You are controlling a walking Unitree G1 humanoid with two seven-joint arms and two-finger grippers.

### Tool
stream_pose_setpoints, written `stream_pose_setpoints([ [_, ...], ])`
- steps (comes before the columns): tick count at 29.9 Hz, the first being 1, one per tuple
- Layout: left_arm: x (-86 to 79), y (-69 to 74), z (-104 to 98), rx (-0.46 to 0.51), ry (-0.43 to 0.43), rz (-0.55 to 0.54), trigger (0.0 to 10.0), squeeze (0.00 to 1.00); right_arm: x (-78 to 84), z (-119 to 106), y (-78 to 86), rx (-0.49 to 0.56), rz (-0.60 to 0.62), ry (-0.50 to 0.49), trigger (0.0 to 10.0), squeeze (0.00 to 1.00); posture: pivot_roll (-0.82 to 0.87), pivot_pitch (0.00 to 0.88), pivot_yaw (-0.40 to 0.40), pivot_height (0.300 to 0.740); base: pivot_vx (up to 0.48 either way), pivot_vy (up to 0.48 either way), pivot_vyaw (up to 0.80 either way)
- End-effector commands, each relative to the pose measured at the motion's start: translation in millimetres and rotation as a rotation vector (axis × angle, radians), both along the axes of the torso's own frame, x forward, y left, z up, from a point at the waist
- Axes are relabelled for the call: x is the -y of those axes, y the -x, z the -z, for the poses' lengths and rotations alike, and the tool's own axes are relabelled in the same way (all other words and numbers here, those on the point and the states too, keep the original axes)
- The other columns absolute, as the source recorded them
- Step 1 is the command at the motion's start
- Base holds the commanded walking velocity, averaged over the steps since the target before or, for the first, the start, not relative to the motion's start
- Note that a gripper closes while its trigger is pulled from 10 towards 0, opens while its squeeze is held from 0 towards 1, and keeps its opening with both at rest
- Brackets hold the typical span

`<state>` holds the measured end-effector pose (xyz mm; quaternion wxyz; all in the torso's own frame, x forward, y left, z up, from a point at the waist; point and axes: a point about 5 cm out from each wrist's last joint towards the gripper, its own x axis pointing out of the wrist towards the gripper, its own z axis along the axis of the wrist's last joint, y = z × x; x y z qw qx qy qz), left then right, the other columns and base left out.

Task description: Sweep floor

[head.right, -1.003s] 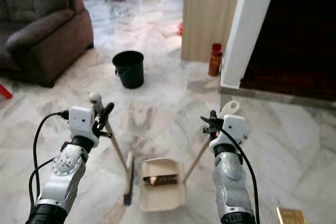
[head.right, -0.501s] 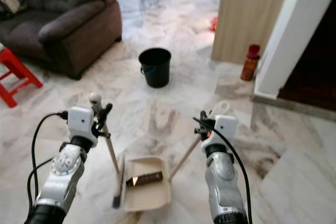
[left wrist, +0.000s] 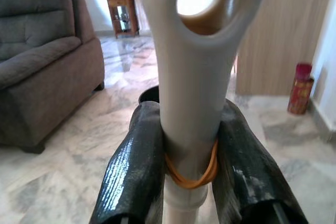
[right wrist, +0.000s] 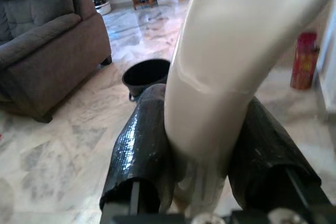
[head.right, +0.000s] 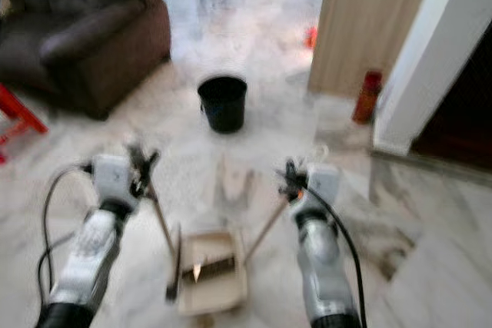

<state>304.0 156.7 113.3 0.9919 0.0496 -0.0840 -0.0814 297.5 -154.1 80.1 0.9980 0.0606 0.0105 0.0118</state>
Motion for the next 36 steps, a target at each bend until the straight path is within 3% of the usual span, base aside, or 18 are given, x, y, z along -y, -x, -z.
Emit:
stream_pose_setpoints([
  [1, -8.3, -1.1, -11.5, 0.055, -0.018, -0.02, 10.0, 0.0, -7.7, -15.1, -5.1, 0.068, -0.025, -0.005, 10.0, 0.0, 0.05, 0.02, 0.034, 0.74, 0.368, 0.0, 0.61],
  [11, -7.8, -0.4, -10.8, 0.053, -0.018, -0.021, 10.0, 0.0, -8.1, -15.1, -4.4, 0.07, -0.035, -0.005, 10.0, 0.0, 0.05, 0.017, 0.035, 0.74, 0.368, 0.0, 0.67],
  [30, -8.8, -1.2, -11.0, 0.052, -0.018, -0.021, 10.0, 0.0, -8.3, -13.4, -5.0, 0.055, -0.03, -0.018, 10.0, 0.0, 0.05, 0.03, 0.036, 0.74, 0.368, 0.0, 0.0],
  [36, -8.9, -1.4, -11.3, 0.052, -0.019, -0.021, 10.0, 0.0, -8.5, -13.0, -5.5, 0.051, -0.035, -0.013, 10.0, 0.0, 0.05, 0.032, 0.037, 0.74, 0.37, 0.0, -0.71],
])
